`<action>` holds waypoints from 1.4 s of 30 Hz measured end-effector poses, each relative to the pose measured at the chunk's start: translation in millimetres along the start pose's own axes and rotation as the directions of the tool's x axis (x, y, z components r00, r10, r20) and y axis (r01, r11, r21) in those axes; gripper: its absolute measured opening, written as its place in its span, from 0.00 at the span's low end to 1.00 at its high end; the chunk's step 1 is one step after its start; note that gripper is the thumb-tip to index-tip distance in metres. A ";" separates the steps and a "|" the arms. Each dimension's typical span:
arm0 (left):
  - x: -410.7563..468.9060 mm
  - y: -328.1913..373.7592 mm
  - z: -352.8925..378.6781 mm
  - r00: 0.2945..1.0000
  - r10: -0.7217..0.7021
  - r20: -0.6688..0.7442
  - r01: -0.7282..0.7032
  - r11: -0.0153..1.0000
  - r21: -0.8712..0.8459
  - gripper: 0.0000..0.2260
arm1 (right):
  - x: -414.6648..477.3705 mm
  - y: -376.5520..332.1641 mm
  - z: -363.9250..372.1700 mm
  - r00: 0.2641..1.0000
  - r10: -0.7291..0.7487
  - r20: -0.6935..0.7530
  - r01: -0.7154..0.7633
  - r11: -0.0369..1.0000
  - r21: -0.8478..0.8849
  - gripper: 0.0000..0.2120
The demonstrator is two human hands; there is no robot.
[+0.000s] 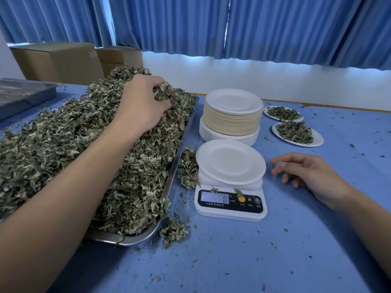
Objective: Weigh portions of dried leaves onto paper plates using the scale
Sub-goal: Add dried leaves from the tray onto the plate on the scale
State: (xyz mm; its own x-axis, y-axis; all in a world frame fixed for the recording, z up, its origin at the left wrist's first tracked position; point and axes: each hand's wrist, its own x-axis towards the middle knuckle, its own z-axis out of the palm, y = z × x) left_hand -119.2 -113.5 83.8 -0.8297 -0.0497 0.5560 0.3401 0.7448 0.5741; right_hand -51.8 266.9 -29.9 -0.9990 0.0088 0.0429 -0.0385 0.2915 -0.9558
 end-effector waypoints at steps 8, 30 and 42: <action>-15.9 37.4 30.1 0.954 0.091 0.285 -0.023 0.972 -0.234 0.11 | -1.7 -3.1 3.4 1.000 0.010 -0.027 -0.011 0.999 -0.034 0.07; -4.9 20.5 22.5 0.807 0.180 0.562 -0.154 0.984 -0.095 0.18 | -6.7 -5.6 8.6 0.999 -0.005 -0.053 0.001 0.997 -0.082 0.05; -6.4 -16.9 20.8 0.688 -0.244 0.684 -0.176 0.858 0.483 0.10 | -7.4 -4.3 10.3 0.998 -0.015 -0.066 0.007 0.993 -0.117 0.06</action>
State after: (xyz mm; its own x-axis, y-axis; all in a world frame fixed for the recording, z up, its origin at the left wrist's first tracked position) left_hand -128.9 -111.8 58.1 -0.9562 0.2394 -0.1683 0.2241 0.9689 0.1046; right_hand -44.4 255.7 -29.1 -0.9948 0.0677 0.0763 -0.0428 0.4017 -0.9148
